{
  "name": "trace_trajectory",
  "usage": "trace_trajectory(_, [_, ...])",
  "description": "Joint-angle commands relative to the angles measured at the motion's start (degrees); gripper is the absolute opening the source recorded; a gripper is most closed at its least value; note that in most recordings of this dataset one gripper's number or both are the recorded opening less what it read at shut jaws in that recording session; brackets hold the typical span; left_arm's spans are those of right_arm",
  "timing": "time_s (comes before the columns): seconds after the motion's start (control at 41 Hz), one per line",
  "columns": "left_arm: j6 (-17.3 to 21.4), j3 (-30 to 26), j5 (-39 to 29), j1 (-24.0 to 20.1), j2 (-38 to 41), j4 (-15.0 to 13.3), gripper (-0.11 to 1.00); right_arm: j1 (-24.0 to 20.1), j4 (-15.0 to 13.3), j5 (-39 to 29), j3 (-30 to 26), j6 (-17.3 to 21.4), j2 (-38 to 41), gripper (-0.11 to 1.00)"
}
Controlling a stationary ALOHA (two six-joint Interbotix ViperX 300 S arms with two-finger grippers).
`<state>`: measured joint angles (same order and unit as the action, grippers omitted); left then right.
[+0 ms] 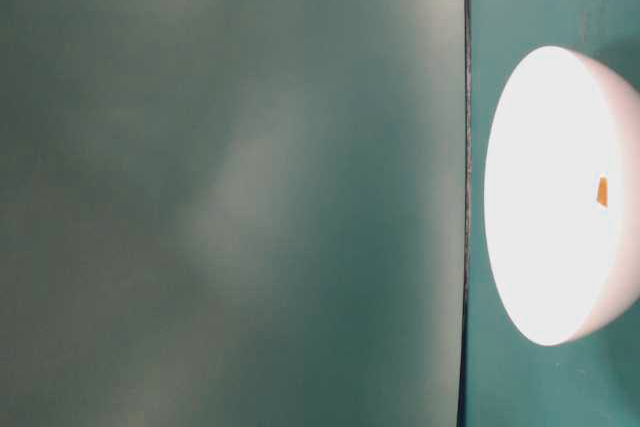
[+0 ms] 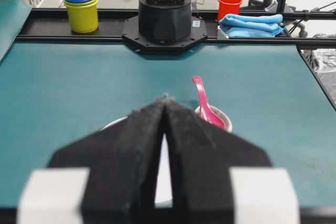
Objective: Grip the spoon and scoop the red block from the bowl with right arm.
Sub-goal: 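Move the right gripper toward the pink spoon handle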
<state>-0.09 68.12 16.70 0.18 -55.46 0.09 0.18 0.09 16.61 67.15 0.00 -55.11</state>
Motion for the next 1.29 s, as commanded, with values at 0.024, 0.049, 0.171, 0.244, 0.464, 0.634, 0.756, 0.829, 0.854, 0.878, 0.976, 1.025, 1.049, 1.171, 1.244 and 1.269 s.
trace_trajectory(0.024, [0.97, -2.9, -3.6, -0.09, 0.26, 0.79, 0.0, -0.09, 0.26, -1.58, -1.76, 1.14, 0.7, 0.0])
trace_trajectory(0.049, [0.88, -2.99, -4.04, -0.09, 0.26, 0.7, 0.0, -0.09, 0.26, -2.46, -2.02, 1.32, 0.88, 0.0])
trace_trajectory(0.171, [0.7, -3.08, -5.71, -0.09, 0.26, 0.7, 0.0, -0.09, 0.44, -4.83, -2.55, 1.49, 1.32, 0.0])
trace_trajectory(0.244, [0.7, -3.16, -5.8, -0.09, 0.18, 0.79, 0.0, -0.09, 1.05, -4.66, -2.72, 1.49, 1.41, 0.0])
trace_trajectory(0.464, [0.09, -3.16, -6.24, -0.09, 0.18, 0.79, 0.0, -0.09, 3.25, -4.22, -2.64, 2.72, 1.41, 0.0])
trace_trajectory(0.634, [0.0, -3.16, -6.59, -0.09, 0.0, 0.79, 0.0, -0.88, 3.69, -4.13, -2.02, 6.42, 3.16, 0.09])
trace_trajectory(0.756, [0.0, -3.25, -6.68, -0.09, -0.53, 0.79, 0.0, -1.76, 3.6, -3.87, -1.23, 9.05, 5.63, 0.4])
trace_trajectory(0.829, [-0.09, -3.34, -6.59, -0.09, -1.23, 0.79, 0.0, -3.25, 3.69, -2.64, -0.26, 9.49, 7.47, 0.51])
trace_trajectory(0.854, [-0.09, -3.34, -6.5, -0.18, -1.41, 0.79, 0.0, -4.13, 3.69, -1.58, 0.44, 9.67, 8.35, 0.52])
trace_trajectory(0.878, [-0.09, -3.34, -6.42, -0.09, -1.58, 0.79, 0.0, -4.75, 3.69, -0.62, 0.97, 9.76, 8.96, 0.52])
trace_trajectory(0.976, [-0.18, -3.52, -6.24, -0.09, -2.46, 0.79, 0.0, -8.0, 4.75, 5.54, 3.78, 9.93, 12.39, 0.49])
trace_trajectory(1.025, [-0.18, -3.6, -6.15, -0.09, -2.81, 0.79, 0.0, -9.67, 5.98, 9.14, 5.45, 9.93, 14.59, 0.48])
trace_trajectory(1.049, [-0.18, -3.6, -6.06, -0.18, -2.99, 0.79, 0.0, -10.28, 6.5, 10.55, 6.15, 9.93, 15.47, 0.49])
trace_trajectory(1.171, [-0.18, -3.69, -6.06, -0.09, -3.25, 0.79, 0.0, -14.68, 9.05, 19.51, 10.28, 9.93, 21.8, 0.49])
trace_trajectory(1.244, [-0.18, -3.69, -6.06, -0.18, -3.25, 0.79, 0.0, -17.93, 11.51, 25.58, 13.01, 9.84, 26.63, 0.49])
trace_trajectory(1.269, [-0.18, -3.69, -5.98, -0.18, -3.25, 0.79, 0.0, -18.63, 12.22, 26.89, 13.62, 9.84, 27.86, 0.49])
